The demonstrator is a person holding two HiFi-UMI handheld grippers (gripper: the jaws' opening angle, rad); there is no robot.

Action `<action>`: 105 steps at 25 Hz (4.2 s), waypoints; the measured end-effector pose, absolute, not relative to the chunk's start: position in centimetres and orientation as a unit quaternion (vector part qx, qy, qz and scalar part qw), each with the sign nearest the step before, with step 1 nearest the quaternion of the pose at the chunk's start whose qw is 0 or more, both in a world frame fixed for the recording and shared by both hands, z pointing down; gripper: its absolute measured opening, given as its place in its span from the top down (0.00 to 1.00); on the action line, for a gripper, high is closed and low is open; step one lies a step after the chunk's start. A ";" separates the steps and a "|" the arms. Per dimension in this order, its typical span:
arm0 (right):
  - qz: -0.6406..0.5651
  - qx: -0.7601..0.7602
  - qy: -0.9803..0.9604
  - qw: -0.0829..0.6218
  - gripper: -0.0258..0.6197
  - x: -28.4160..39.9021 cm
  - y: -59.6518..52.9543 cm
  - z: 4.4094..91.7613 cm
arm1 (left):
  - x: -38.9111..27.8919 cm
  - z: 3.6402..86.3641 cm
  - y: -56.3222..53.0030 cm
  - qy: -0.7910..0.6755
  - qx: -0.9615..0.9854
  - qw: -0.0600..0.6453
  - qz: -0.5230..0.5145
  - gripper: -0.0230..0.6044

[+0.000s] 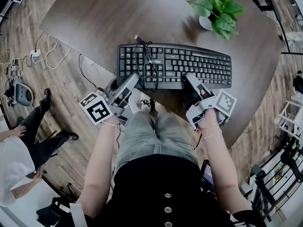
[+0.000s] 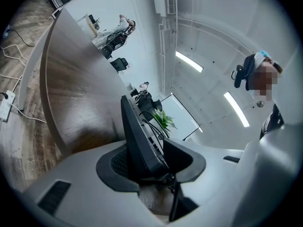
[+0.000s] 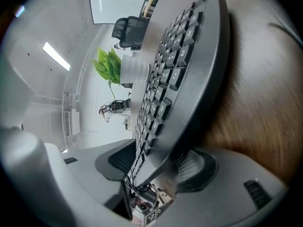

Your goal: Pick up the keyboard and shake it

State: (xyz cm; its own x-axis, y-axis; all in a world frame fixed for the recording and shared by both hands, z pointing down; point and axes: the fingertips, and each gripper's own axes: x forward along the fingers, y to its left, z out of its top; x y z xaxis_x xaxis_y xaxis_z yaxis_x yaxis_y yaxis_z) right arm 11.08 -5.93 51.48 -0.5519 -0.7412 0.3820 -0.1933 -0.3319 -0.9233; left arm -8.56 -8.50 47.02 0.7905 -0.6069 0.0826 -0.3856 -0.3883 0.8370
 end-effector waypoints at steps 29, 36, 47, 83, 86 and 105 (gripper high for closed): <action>-0.741 -0.396 0.510 0.184 0.59 9.0 -4.1 52.6 | -7.6 51.5 -7.1 -0.338 0.781 0.525 0.003 0.64; -0.748 -0.390 0.508 0.173 0.59 8.9 -3.7 52.9 | -7.8 52.5 -6.4 -0.340 0.771 0.538 0.022 0.61; -0.755 -0.385 0.508 0.152 0.59 8.9 -3.8 53.4 | -7.9 53.9 -7.0 -0.349 0.772 0.531 0.029 0.59; -0.396 -0.321 0.860 -0.007 0.90 7.4 -9.1 35.8 | -4.5 40.8 -11.7 -0.375 0.873 0.272 0.154 0.48; -0.324 -0.300 0.896 -0.030 0.91 6.0 -8.9 32.8 | -2.6 37.1 -11.8 -0.337 0.901 0.241 0.127 0.48; -0.165 -0.339 0.921 -0.101 0.92 6.8 -11.9 29.8 | 3.3 31.1 -14.4 -0.321 0.929 0.163 0.086 0.93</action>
